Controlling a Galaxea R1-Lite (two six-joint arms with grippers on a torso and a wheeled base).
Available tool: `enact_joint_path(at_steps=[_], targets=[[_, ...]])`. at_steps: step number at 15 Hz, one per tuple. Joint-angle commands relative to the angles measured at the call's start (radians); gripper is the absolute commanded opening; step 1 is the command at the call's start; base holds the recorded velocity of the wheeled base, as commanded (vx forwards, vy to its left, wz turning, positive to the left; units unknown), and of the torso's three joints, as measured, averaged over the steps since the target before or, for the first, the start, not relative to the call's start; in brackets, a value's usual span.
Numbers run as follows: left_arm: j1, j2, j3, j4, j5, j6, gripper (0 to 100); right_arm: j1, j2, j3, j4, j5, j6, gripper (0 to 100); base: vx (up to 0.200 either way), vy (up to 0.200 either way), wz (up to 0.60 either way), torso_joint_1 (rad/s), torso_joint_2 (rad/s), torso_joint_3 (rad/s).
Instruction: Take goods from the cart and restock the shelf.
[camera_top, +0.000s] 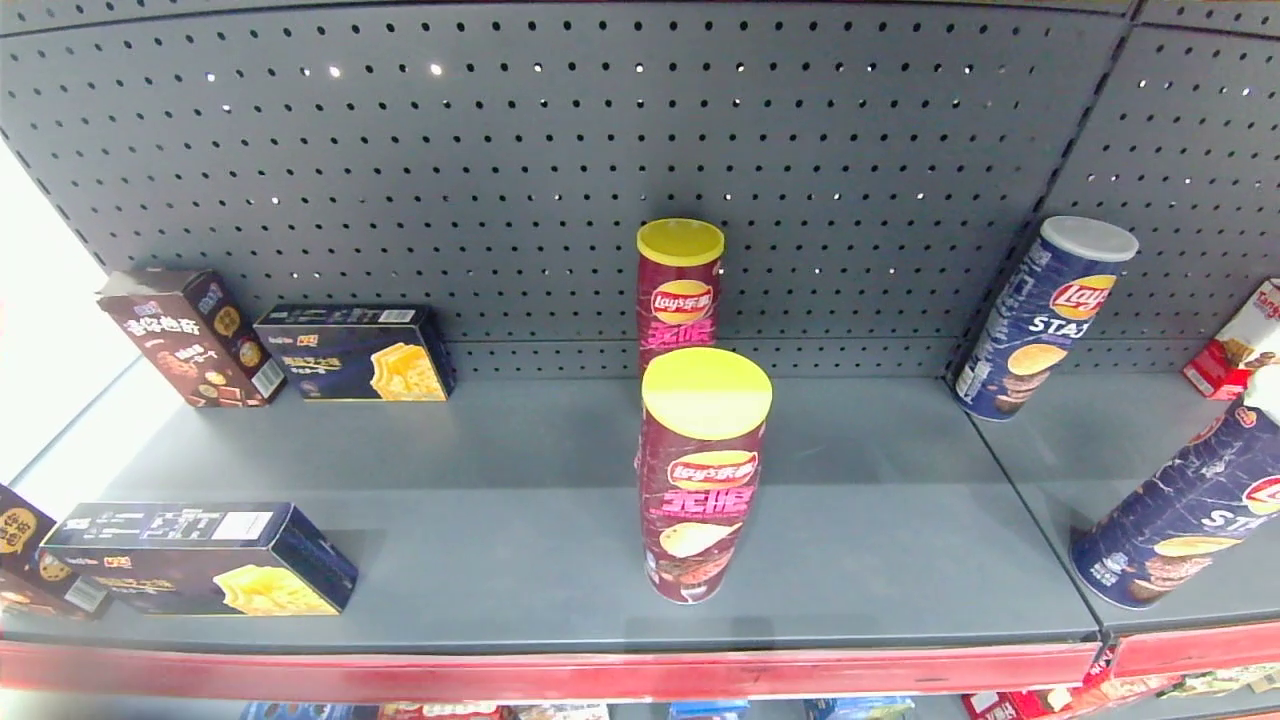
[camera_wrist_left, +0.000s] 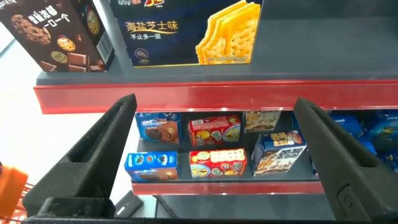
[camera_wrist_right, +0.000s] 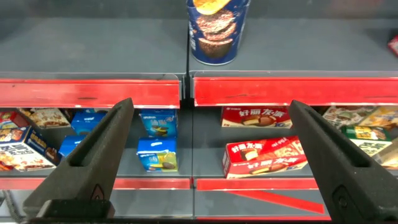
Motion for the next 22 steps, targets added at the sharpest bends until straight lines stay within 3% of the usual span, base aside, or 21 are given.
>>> enact_joint_path(at_steps=[1, 22], targets=[[0.0, 0.0, 0.0, 0.0, 0.0, 0.0, 100, 0.0, 0.0, 0.0, 0.0, 0.0, 0.0, 100, 0.0, 0.0, 0.0, 0.0, 0.0, 0.0], [0.0, 0.0, 0.002, 0.0, 0.003, -0.001, 100, 0.0, 0.0, 0.0, 0.0, 0.0, 0.0, 100, 0.0, 0.0, 0.0, 0.0, 0.0, 0.0]])
